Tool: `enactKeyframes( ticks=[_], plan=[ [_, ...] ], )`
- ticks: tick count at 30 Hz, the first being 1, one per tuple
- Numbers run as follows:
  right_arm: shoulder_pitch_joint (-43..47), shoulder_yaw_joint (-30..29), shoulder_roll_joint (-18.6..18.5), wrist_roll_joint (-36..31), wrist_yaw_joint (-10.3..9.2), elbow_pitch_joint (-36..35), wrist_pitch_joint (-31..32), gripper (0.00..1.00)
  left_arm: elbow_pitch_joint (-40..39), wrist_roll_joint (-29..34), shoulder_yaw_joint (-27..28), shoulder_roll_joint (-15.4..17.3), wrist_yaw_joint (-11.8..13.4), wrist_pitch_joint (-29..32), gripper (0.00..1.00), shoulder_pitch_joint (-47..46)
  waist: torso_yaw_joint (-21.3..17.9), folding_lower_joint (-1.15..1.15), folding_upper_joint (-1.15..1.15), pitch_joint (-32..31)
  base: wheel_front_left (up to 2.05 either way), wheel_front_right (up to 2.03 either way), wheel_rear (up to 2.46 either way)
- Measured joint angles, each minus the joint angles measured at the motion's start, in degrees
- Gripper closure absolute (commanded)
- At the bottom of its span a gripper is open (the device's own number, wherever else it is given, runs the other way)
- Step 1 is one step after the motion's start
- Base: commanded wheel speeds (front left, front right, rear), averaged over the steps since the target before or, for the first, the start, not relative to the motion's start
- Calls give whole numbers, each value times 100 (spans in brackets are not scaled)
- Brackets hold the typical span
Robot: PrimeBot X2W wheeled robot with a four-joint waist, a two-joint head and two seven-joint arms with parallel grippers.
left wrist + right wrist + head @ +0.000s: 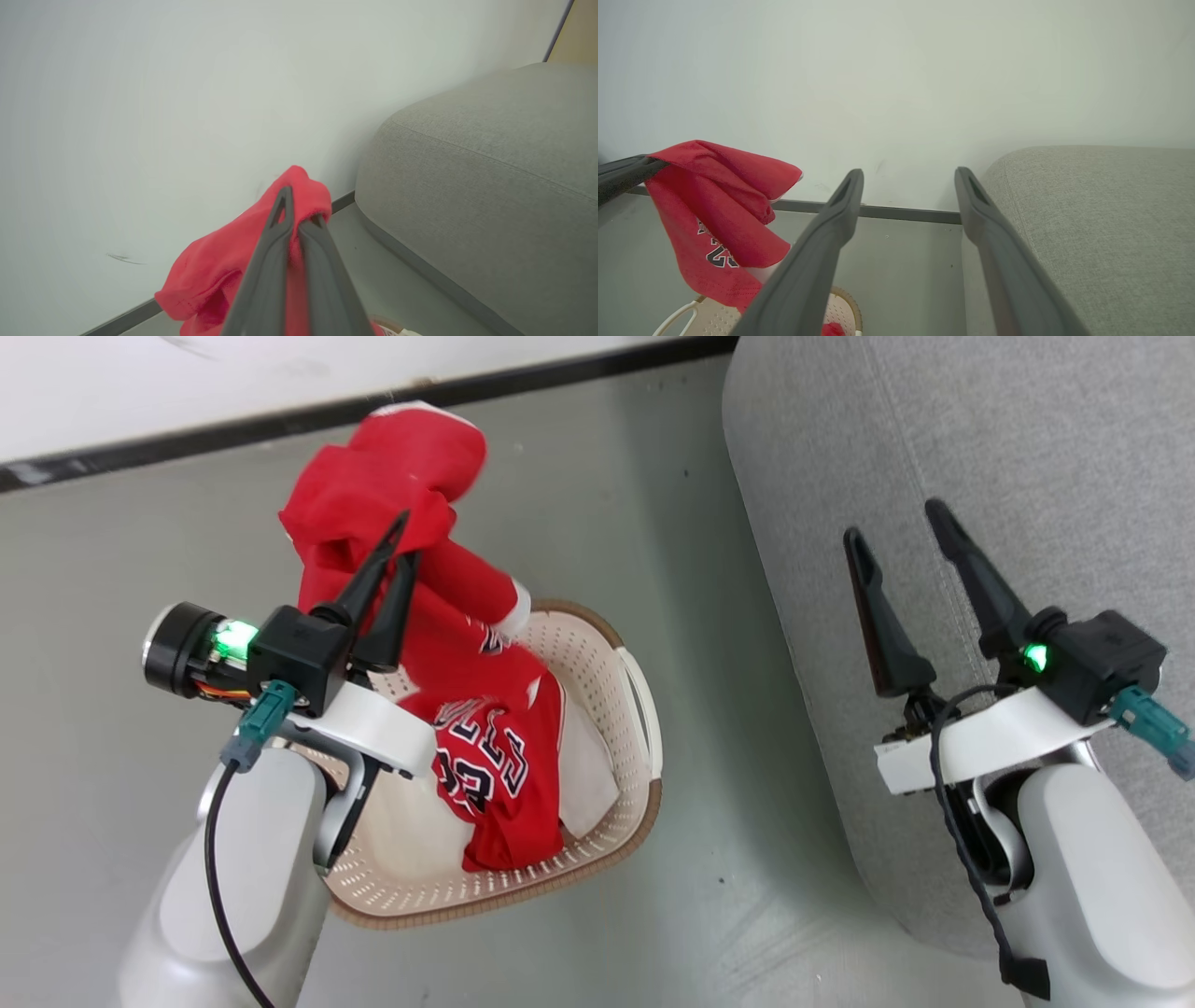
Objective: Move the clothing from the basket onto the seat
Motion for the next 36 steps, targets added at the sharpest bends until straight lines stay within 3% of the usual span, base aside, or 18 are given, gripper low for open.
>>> enactKeyframes(
  ticks=[12,23,36],
  plan=[
    [465,299,-229,-24,0,191,1,0,-371,-296,-167,-57,-233,242,100,373,246,0,0,-870,0,0,0],
    [851,1016,-651,221,0,390,1,0,-797,-463,-377,-80,-342,575,100,660,422,0,0,-1644,0,0,0],
    [878,2614,-1195,798,0,525,1,0,-1169,-704,-823,-190,-453,1028,100,862,591,-1,0,-2383,0,0,0]
  ],
)
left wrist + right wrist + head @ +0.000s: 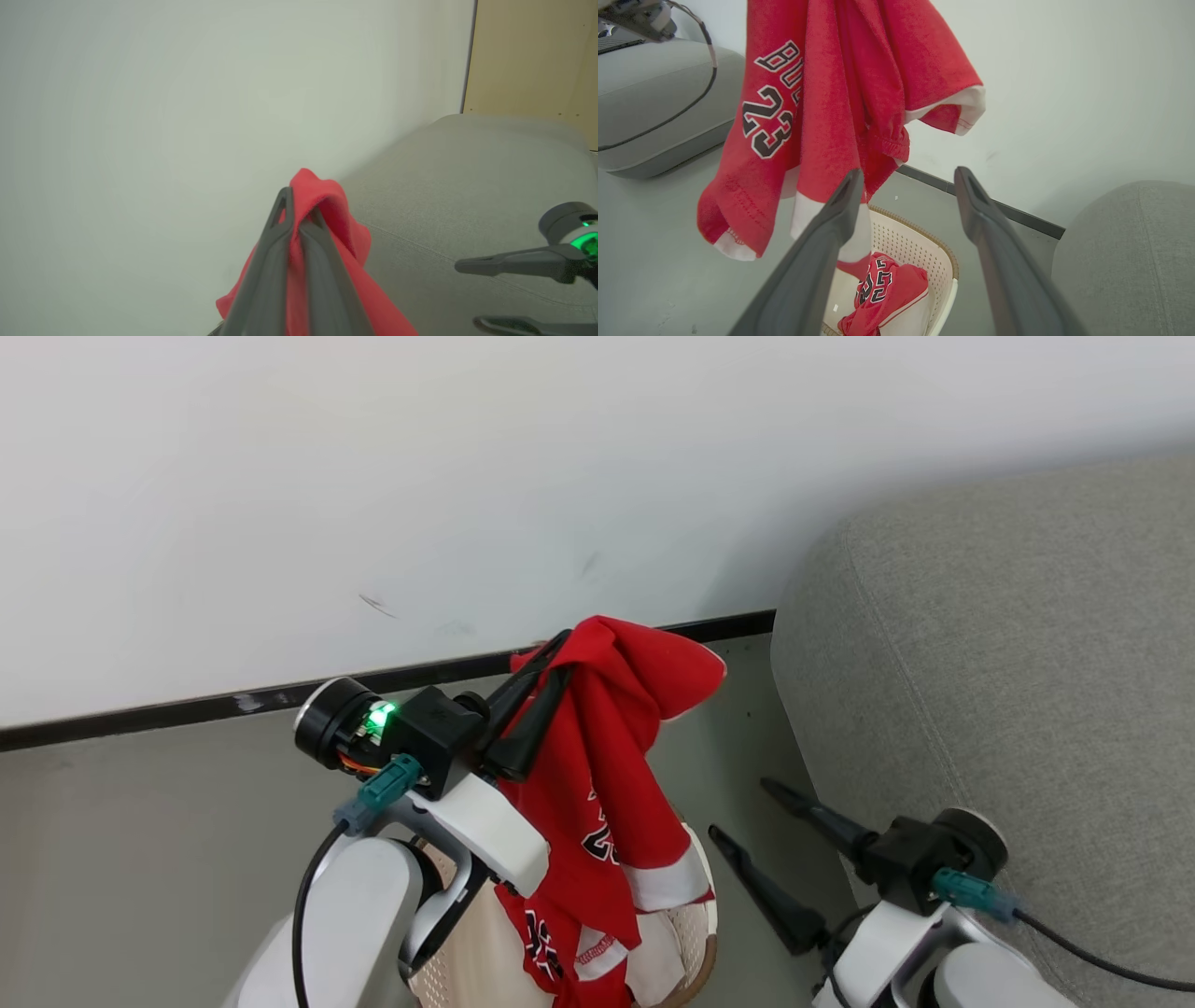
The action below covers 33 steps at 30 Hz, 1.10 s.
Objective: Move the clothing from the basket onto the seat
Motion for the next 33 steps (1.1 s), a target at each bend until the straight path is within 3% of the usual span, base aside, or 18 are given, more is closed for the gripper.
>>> enactKeyframes(
  ticks=[12,24,26,27,28,33],
  plan=[
    [-389,1401,-108,554,0,88,0,0,-433,-332,-525,-101,-33,392,100,126,115,0,0,-500,0,0,0],
    [-792,1928,24,925,1,552,0,0,-684,-524,-737,-134,-24,649,100,260,267,0,0,-709,0,0,0],
    [-850,1981,67,981,1,643,0,55,-726,-584,-750,-140,-18,684,100,263,296,0,0,-721,0,0,0],
    [-871,1998,92,1002,1,683,0,69,-738,-602,-755,-145,8,701,100,266,310,0,0,-725,0,0,0],
    [-884,2017,104,1003,1,713,0,100,-747,-605,-755,-146,16,704,100,273,324,0,0,-727,0,0,0],
    [-944,1946,110,1055,1,740,0,100,-781,-654,-683,-158,156,738,100,393,355,0,0,-722,0,0,0]
  ],
)
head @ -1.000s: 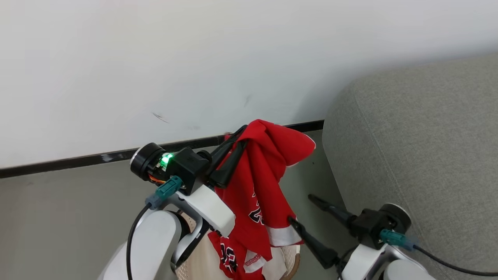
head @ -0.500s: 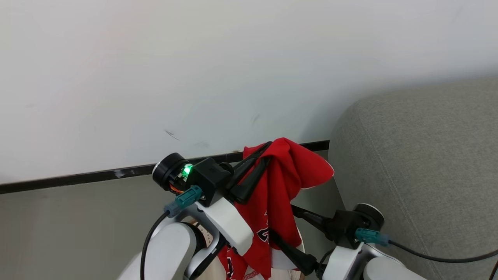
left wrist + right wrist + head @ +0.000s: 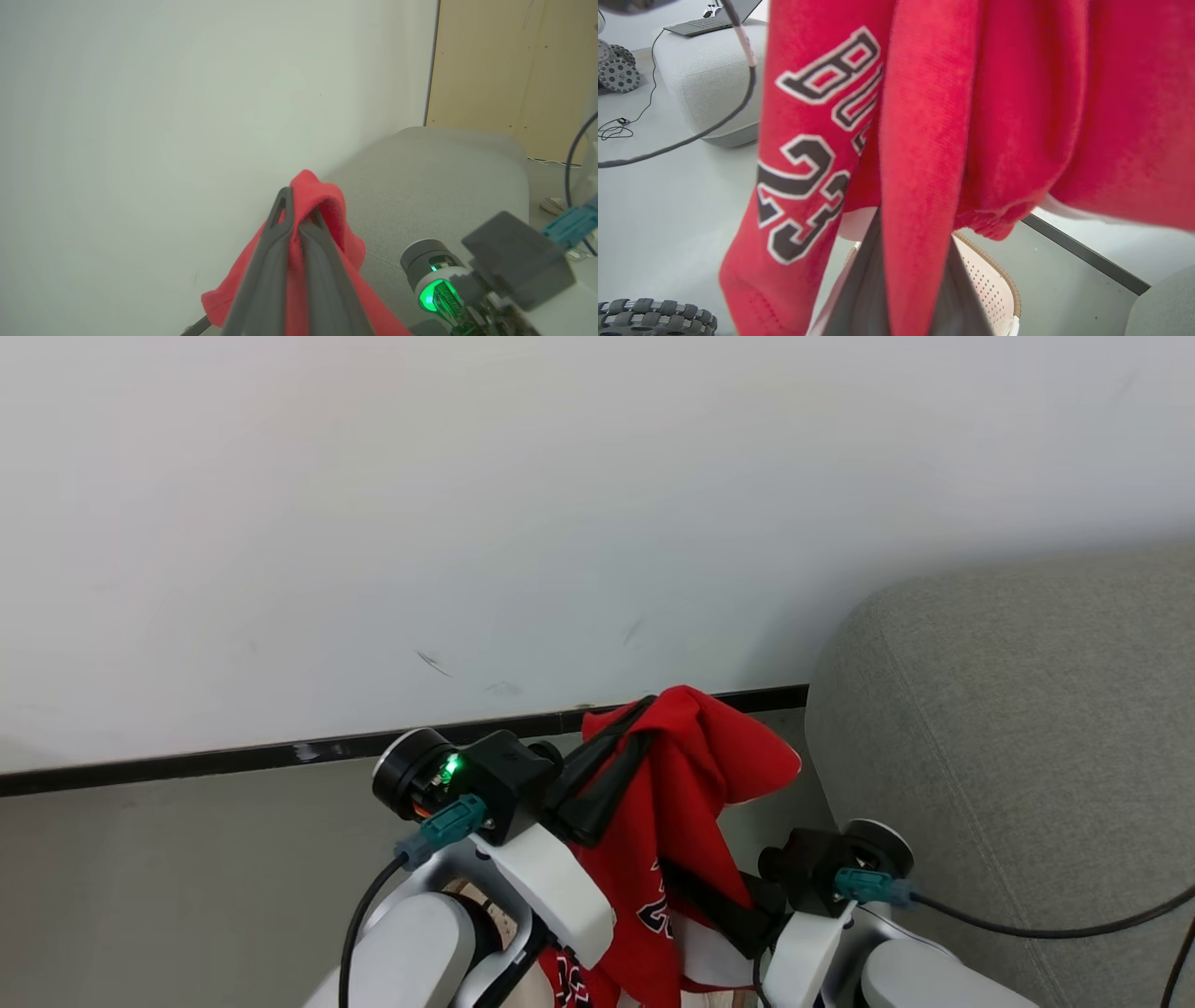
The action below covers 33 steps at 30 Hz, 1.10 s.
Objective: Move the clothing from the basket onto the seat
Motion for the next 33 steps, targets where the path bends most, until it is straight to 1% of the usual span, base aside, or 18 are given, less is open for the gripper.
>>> enactKeyframes(
  ticks=[3,5,6,9,10,11,12,13,20,26,33],
  plan=[
    [2,-192,-26,21,0,-18,0,100,3,-27,114,0,96,-55,100,70,-20,0,0,7,0,0,0],
    [8,-397,-71,58,0,-45,0,100,42,-54,142,0,133,-73,100,114,-42,0,0,11,0,0,0],
    [8,-397,-71,58,0,-45,0,100,42,-54,142,0,133,-73,100,114,-42,0,0,11,0,0,0],
    [39,-803,-166,59,0,-114,0,100,113,-146,183,-5,178,-155,100,236,-86,0,0,16,0,0,0],
    [69,-953,-199,60,0,-156,0,100,137,-153,205,-5,222,-172,71,274,-103,0,0,18,0,0,0],
    [115,-1106,-226,59,-1,-187,0,100,162,-165,230,-9,234,-235,51,308,-122,0,0,19,0,0,0],
    [159,-1252,-252,58,0,-200,0,100,192,-188,242,-8,256,-272,15,320,-142,0,0,20,0,0,0],
    [202,-1411,-271,58,0,-221,0,100,220,-209,245,-8,274,-315,0,323,-162,0,0,21,0,0,0],
    [380,-2335,-422,34,-1,-408,1,100,456,-300,146,-14,274,-605,0,408,-339,0,0,26,0,0,0],
    [644,-2936,-572,-212,-1,-564,0,100,703,-346,-100,-25,271,-783,0,419,-530,0,0,22,0,0,0],
    [1038,-3577,-650,-388,-1,-770,0,100,817,-501,-428,-24,266,-1066,0,428,-801,0,0,7,0,0,0]
  ],
)
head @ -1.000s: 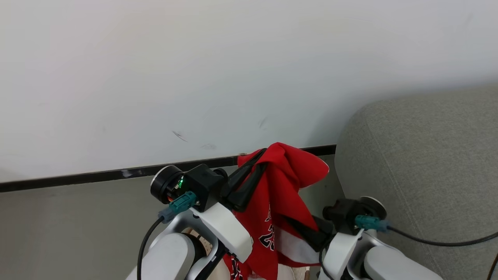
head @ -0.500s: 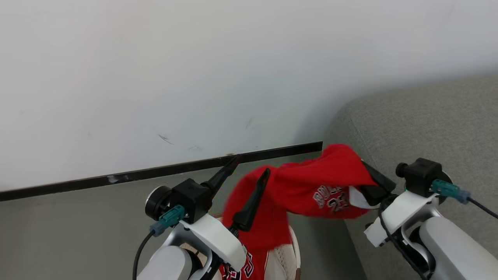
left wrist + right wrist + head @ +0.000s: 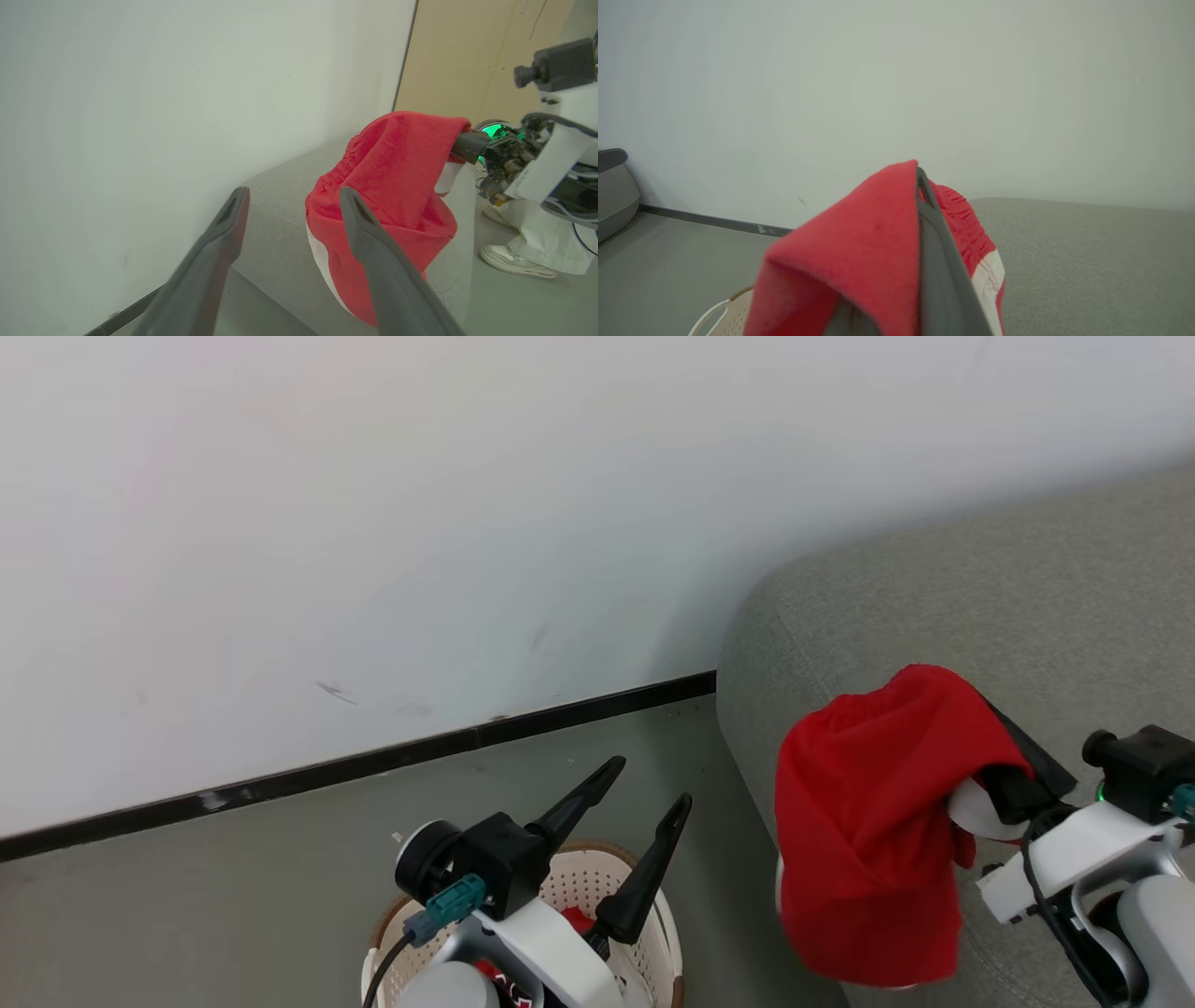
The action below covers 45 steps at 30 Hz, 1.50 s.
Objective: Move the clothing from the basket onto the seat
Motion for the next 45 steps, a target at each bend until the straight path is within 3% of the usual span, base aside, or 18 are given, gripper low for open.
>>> enactKeyframes(
  ticks=[10,24,29,35,45],
  plan=[
    [626,-844,-52,-232,0,-352,0,100,113,-237,-392,1,-41,-354,0,33,-445,0,0,-25,0,0,0],
    [1307,-1502,-22,-537,0,-925,0,100,294,-357,-784,5,19,-604,0,119,-1095,0,0,-1,0,0,0],
    [1328,-1478,41,-536,0,-1094,44,100,371,-353,-803,4,163,-656,0,119,-1295,0,0,45,0,0,0],
    [1165,-1015,9,-370,0,-1118,159,100,412,-266,-737,4,364,-699,0,118,-1438,1,0,157,0,0,0],
    [-515,-748,-224,-83,1,-717,368,100,432,-31,-421,79,732,-747,0,101,-1328,0,0,514,0,0,0]
  ],
)
